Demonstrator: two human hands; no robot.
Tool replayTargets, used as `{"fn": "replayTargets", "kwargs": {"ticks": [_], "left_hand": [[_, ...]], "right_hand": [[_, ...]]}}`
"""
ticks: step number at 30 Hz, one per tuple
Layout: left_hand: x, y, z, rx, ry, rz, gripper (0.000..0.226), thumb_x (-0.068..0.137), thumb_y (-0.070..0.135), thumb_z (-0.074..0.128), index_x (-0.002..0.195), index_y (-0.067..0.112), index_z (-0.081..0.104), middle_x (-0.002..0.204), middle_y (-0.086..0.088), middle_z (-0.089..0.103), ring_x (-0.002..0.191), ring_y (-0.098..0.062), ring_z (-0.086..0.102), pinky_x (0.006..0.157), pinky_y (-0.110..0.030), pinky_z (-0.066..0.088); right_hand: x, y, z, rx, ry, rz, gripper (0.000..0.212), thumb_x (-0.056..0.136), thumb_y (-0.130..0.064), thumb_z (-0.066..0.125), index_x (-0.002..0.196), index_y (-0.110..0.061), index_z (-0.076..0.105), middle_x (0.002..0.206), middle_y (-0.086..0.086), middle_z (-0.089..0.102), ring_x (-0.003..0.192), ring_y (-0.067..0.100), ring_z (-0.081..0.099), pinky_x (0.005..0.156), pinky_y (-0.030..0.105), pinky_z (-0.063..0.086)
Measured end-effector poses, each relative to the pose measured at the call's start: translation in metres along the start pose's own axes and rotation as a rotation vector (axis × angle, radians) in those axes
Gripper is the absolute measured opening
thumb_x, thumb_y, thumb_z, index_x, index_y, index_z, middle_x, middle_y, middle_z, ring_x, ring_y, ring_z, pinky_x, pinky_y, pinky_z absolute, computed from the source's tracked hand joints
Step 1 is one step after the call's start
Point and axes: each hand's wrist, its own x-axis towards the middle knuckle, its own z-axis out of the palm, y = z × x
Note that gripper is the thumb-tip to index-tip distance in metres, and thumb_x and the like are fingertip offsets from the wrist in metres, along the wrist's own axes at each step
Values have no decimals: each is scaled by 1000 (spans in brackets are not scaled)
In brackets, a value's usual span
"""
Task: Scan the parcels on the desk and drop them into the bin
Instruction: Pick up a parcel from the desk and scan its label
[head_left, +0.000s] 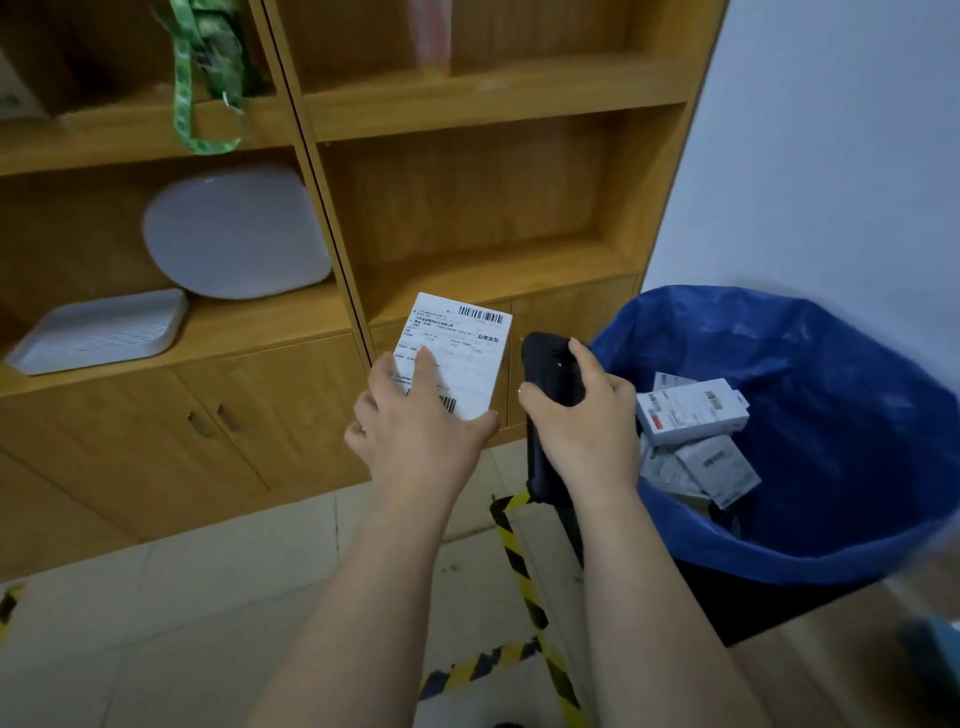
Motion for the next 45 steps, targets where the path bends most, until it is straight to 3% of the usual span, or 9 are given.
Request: {"fn": "replayTargets", "kwargs": {"ticks": [3, 10, 17, 23, 28, 35, 42, 45], "left_hand": [[26, 22, 23, 29, -58, 17, 96, 75, 65, 68, 151, 34, 19, 158, -5, 10, 140, -34, 18, 112, -52, 19], [96, 99, 86, 10, -169, 188, 96, 76, 64, 68, 153, 35, 19, 158, -5, 9, 140, -34, 18, 112, -52, 19], [170, 193, 150, -22, -357, 459, 98, 75, 65, 68, 154, 35, 17, 159, -5, 6, 141, -34, 16, 112, -52, 17], [215, 266, 200, -4, -484, 687, 97, 76, 66, 66, 154, 36, 17, 159, -2, 4, 143, -31, 13, 112, -51, 19], [217, 299, 240, 80, -627, 806, 98, 76, 69, 64, 154, 33, 16, 159, -4, 9, 143, -31, 17, 111, -54, 23], [206, 326, 304, 153, -715, 827, 98, 77, 67, 65, 154, 32, 16, 158, -3, 7, 141, -31, 17, 112, -52, 22], [214, 341, 368, 246, -812, 889, 98, 75, 67, 66, 154, 31, 20, 155, -3, 14, 136, -32, 26, 110, -52, 26], [219, 344, 405, 268, -849, 916, 98, 75, 65, 68, 154, 32, 20, 156, -5, 13, 136, -33, 26, 110, -52, 24]], "right_hand": [[37, 11, -2, -12, -12, 74, 72, 85, -49, 65, 150, -45, 34, 137, -4, 35, 101, 13, 44, 82, 32, 35], [124, 42, -20, 13, 137, 201, 71, 83, -49, 67, 147, -47, 35, 136, -3, 36, 113, 22, 55, 93, 38, 46], [218, 62, -53, -9, 398, 344, 70, 84, -46, 66, 147, -46, 36, 141, -3, 36, 113, 18, 50, 84, 30, 35], [268, 84, -70, 31, 649, 519, 70, 83, -47, 66, 146, -50, 36, 141, -4, 36, 108, 21, 56, 88, 36, 47], [271, 117, -79, 1, 777, 659, 72, 84, -52, 67, 148, -50, 33, 142, -4, 34, 105, 18, 54, 87, 38, 49], [293, 171, -94, 0, 810, 755, 74, 82, -54, 68, 147, -53, 32, 145, -7, 32, 111, 20, 55, 93, 45, 52], [327, 219, -90, -1, 780, 874, 73, 83, -56, 66, 148, -51, 32, 145, -7, 31, 112, 18, 54, 84, 38, 50], [338, 243, -80, -11, 787, 911, 75, 83, -58, 67, 149, -49, 33, 149, -5, 30, 119, 19, 52, 89, 38, 48]]}}
